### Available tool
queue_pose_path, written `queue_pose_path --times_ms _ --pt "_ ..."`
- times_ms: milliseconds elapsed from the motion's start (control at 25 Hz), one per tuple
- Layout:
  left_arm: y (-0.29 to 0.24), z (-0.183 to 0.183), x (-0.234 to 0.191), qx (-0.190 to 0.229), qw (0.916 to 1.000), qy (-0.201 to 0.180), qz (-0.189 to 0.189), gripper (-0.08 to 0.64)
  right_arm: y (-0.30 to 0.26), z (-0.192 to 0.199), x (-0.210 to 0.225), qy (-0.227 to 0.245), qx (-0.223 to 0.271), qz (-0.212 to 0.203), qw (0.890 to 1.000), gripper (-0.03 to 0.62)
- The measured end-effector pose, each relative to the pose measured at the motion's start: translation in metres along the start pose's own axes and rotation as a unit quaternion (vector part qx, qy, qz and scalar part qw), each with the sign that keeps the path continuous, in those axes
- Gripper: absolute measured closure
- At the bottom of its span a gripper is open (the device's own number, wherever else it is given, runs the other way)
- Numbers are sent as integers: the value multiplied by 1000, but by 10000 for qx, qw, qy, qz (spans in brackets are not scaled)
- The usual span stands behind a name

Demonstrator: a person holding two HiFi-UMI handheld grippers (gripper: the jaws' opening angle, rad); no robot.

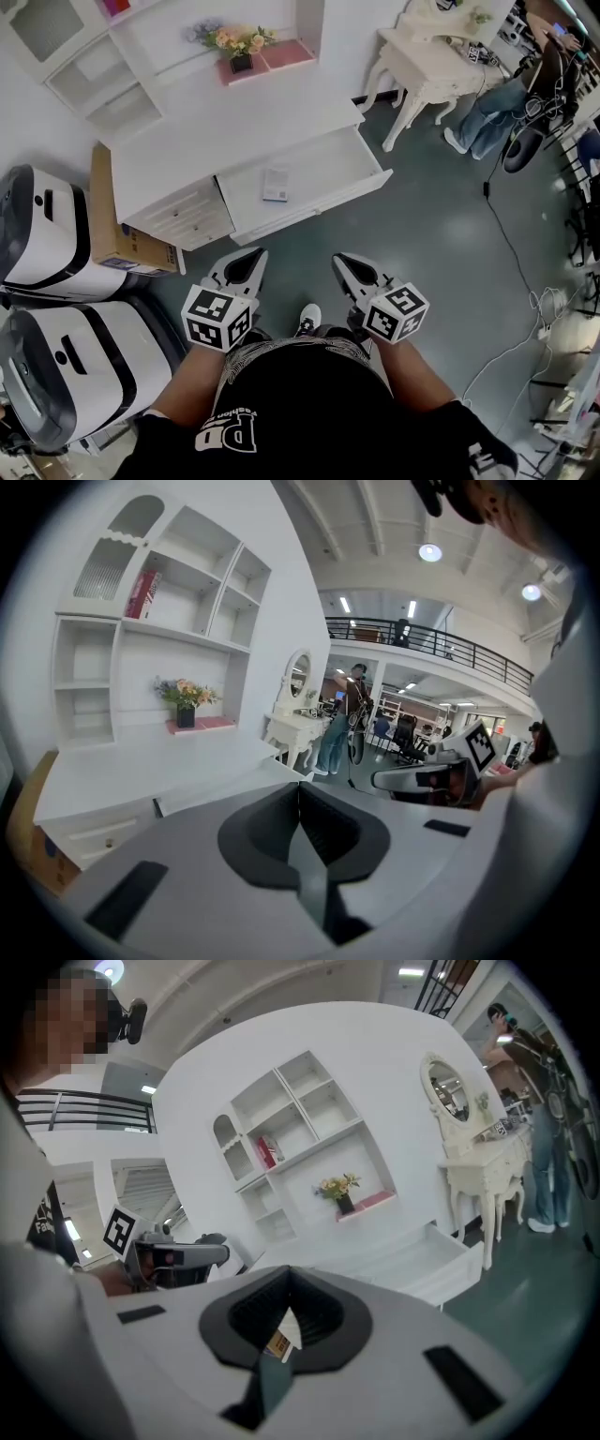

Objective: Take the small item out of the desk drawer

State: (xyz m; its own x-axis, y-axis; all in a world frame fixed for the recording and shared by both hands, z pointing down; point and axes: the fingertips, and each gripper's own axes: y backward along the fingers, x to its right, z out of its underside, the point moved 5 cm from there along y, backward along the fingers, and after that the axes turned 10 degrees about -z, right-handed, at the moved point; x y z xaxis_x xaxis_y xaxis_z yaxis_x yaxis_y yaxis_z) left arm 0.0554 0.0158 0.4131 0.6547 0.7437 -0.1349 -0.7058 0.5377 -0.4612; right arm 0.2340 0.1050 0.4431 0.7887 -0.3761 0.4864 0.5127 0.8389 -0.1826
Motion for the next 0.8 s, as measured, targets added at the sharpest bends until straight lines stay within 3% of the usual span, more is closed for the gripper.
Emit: queue_pose_path --times_ms 480,800 --pt "-9 -1 -9 -101 9992 131 -365 545 -14 -2 31 -124 -109 -187 9997 583" --pt "-27 -1 -35 -102 9990 298 -322 545 -46 -4 38 -128 -318 -176 9993 583"
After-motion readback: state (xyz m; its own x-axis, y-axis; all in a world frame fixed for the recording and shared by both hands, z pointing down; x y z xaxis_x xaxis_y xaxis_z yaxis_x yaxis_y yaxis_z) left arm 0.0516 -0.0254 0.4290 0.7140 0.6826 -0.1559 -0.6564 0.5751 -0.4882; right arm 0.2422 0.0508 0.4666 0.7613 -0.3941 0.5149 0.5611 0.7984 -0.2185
